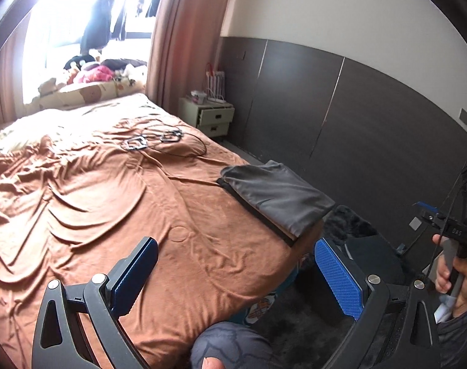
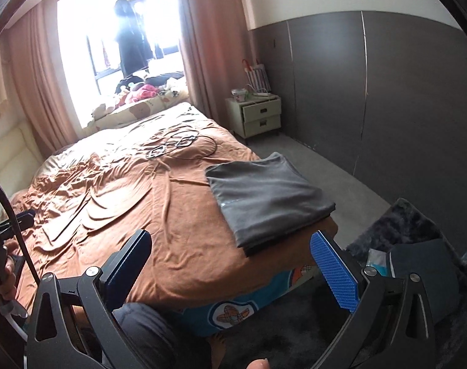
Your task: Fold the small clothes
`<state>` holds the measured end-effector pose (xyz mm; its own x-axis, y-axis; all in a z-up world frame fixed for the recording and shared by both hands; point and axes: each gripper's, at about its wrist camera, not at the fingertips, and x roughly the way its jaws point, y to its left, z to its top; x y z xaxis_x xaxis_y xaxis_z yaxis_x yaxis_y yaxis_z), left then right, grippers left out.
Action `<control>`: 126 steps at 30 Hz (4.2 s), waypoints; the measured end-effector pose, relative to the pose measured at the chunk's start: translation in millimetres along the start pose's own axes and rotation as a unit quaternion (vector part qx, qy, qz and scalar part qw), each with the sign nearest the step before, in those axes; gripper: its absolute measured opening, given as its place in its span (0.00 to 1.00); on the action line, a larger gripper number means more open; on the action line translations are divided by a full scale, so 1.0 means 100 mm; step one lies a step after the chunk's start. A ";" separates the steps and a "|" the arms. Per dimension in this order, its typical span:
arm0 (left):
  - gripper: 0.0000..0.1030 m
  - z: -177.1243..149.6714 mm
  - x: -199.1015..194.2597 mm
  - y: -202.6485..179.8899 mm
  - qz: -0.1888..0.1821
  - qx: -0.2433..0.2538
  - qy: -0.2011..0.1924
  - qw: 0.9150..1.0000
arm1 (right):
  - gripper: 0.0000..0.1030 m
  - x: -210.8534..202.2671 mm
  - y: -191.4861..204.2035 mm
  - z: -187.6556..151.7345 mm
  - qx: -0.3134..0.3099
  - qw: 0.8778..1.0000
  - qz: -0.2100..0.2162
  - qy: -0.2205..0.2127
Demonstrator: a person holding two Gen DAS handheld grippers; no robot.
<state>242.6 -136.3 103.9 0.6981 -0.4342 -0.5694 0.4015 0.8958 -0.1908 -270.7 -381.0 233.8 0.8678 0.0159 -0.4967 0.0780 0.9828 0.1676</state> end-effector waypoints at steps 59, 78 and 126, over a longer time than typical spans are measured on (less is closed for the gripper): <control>1.00 -2.13 -1.28 0.26 0.136 -0.015 -0.113 0.984 | 1.00 -0.03 1.09 -1.81 -0.044 0.996 0.048 -0.059; 1.00 -2.21 -1.33 0.21 0.145 -0.018 -0.121 0.982 | 1.00 -0.10 1.19 -1.90 -0.034 0.996 0.060 -0.063; 1.00 -2.24 -1.41 0.24 0.151 -0.028 -0.125 0.980 | 1.00 -0.11 1.21 -1.91 -0.033 0.996 0.066 -0.058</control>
<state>21.2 -32.4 0.6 0.9067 -0.1515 -0.3937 0.1257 0.9879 -0.0908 -365.0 -227.0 96.7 0.9197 0.1276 -0.3714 -0.0693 0.9836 0.1663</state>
